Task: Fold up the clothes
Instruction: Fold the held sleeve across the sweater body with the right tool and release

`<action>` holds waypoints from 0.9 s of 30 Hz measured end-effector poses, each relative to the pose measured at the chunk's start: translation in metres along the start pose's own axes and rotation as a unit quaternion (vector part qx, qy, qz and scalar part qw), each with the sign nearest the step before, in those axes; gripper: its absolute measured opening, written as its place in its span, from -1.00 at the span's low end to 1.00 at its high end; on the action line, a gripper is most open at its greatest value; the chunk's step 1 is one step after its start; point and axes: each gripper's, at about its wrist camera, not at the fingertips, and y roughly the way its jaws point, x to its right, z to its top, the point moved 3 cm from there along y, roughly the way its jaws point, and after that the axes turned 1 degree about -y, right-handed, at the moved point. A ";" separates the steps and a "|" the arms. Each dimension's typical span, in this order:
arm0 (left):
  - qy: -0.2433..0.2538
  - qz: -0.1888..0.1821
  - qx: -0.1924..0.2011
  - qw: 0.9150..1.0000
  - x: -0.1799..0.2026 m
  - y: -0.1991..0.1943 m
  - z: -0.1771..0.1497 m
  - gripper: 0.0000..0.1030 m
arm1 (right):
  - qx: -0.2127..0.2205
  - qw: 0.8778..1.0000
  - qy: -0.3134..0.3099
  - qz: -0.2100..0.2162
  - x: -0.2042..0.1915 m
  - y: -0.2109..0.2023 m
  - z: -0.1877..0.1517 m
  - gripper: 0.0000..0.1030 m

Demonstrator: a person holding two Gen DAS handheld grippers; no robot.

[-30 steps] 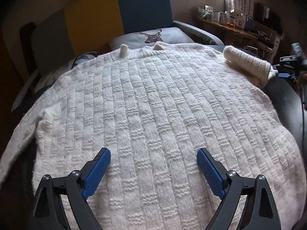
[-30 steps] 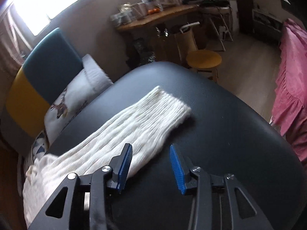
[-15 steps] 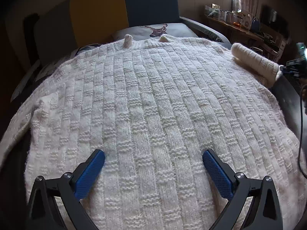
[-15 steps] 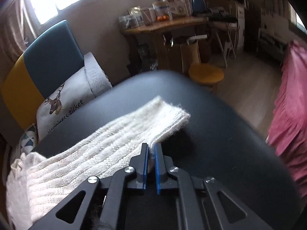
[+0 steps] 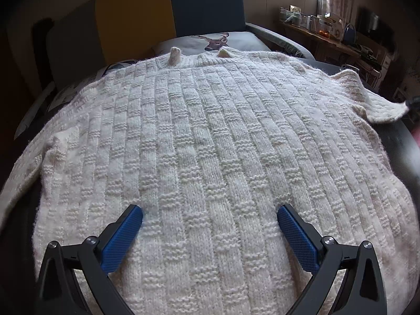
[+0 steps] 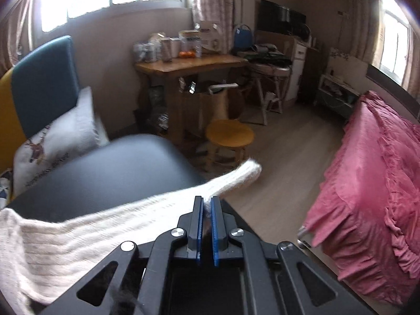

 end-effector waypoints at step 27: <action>0.141 -0.113 0.043 0.983 0.156 -0.011 0.033 0.76 | -0.120 0.864 -0.275 0.403 -0.242 -0.111 -0.096 -0.91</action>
